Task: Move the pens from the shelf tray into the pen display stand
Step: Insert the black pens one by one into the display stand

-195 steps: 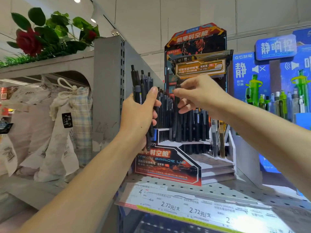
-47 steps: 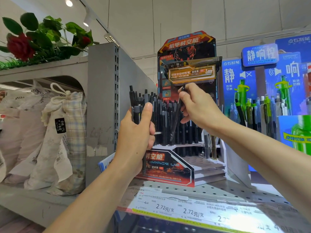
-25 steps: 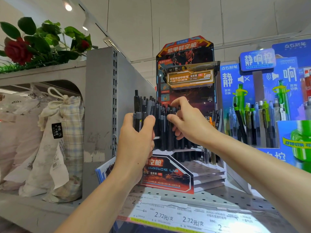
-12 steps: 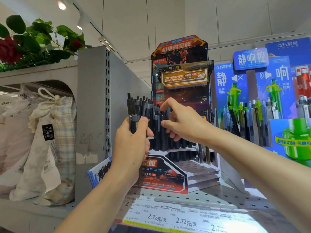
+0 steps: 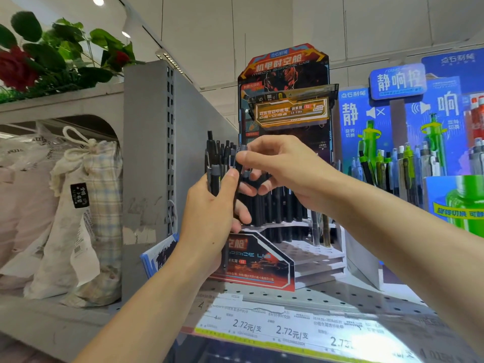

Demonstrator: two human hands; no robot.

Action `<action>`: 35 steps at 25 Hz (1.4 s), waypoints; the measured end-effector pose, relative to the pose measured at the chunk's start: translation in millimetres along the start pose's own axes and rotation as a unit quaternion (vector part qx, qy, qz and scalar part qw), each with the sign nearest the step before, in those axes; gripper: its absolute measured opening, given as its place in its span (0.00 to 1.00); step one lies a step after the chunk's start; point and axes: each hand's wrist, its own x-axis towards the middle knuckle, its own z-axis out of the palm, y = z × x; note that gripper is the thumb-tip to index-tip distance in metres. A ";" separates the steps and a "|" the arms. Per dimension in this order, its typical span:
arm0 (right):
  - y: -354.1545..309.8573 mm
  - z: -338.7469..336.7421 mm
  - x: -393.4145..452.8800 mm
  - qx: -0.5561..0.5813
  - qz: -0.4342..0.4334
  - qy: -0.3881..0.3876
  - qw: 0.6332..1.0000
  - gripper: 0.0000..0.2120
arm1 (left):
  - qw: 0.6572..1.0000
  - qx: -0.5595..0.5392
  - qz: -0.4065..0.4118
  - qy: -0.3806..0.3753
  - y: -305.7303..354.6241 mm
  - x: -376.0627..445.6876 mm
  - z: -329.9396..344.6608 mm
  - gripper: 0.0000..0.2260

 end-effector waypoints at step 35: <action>15.6 4.0 18.2 -0.257 -0.075 0.104 0.958 0.07 | 0.997 -0.051 0.016 0.051 -6.1 2.5 -15.7 0.08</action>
